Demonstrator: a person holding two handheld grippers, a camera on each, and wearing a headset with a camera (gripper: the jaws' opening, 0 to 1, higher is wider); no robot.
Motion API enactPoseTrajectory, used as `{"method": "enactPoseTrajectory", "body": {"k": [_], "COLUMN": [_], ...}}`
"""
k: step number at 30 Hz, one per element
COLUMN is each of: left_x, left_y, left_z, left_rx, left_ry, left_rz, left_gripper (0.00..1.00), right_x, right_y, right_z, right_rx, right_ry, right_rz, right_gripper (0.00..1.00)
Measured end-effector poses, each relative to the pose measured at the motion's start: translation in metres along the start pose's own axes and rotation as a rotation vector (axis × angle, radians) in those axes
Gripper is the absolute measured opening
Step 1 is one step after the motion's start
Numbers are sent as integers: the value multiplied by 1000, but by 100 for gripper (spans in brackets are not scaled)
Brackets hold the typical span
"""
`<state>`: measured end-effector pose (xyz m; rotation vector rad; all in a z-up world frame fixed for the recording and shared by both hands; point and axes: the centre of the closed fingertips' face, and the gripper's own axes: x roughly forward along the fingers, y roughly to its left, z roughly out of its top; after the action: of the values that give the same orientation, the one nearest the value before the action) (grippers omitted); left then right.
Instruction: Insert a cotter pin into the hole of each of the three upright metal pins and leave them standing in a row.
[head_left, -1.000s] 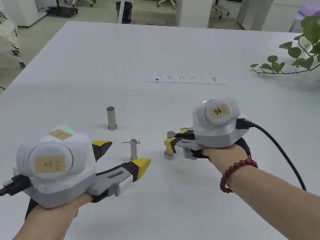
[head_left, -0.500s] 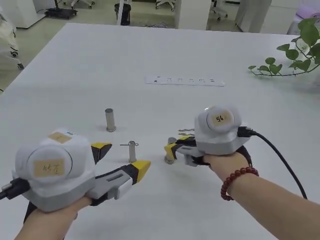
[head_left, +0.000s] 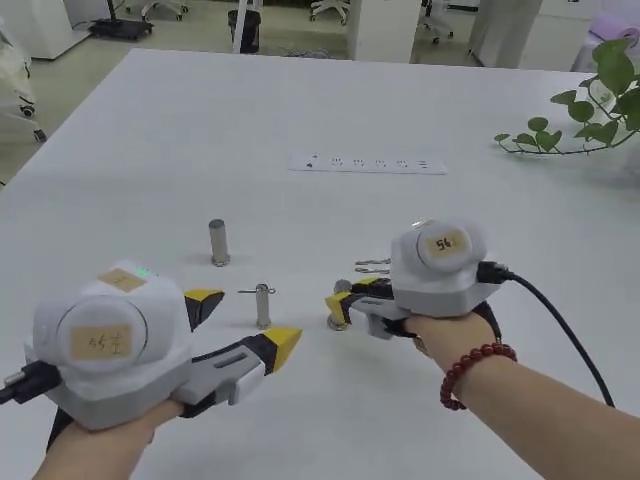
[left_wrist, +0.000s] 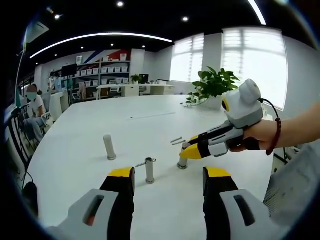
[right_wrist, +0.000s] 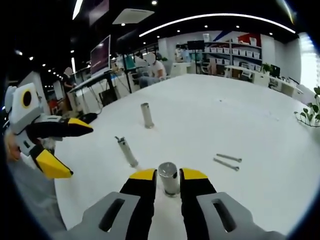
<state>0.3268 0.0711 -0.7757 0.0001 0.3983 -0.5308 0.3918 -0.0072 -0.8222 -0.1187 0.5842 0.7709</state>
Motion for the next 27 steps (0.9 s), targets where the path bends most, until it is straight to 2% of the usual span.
{"method": "enactPoseTrajectory", "body": {"k": [3,14,19,27], "left_x": [0,1,1,0], "left_y": [0,-3,-3,-1], "left_z": [0,3,2,4], "left_rx": [2,3,3,-2], "left_ry": [0,-10,-9,-19], "left_rz": [0,-8,-8,-5], "left_gripper": [54,56,57,61], "right_x": [-3,-22,-29,-35], "right_y": [1,-6,-15,-39], "right_z": [2,17,23,28], "right_rx": [-16,-17,-29,-56], "right_ry": [4,-17,-11,17], "right_rz": [7,42,42,41], "right_gripper": [26,31,31,30]}}
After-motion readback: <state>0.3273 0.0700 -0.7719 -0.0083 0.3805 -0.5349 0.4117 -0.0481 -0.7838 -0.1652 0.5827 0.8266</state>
